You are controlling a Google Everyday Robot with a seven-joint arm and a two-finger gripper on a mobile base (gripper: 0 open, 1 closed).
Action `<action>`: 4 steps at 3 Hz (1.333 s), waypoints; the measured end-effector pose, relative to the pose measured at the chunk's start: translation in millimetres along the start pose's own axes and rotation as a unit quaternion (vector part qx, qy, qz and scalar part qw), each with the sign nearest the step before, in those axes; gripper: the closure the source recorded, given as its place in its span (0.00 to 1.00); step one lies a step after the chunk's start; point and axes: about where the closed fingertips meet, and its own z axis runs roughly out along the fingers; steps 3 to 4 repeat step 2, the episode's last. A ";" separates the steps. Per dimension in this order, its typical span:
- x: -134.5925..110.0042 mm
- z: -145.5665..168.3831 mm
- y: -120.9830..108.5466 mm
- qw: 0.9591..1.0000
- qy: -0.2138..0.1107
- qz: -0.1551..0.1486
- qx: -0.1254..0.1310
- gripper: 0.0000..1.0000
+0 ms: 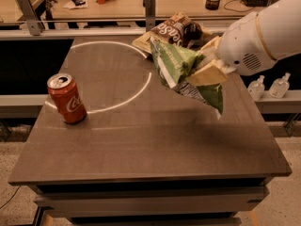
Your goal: Pick green jalapeno chip bag
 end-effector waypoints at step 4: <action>-15.3 -30.0 -33.2 0.992 -0.101 0.062 0.038 1.00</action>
Offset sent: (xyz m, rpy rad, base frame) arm 0.0190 -0.0196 0.0268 0.1613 -0.0381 -0.0851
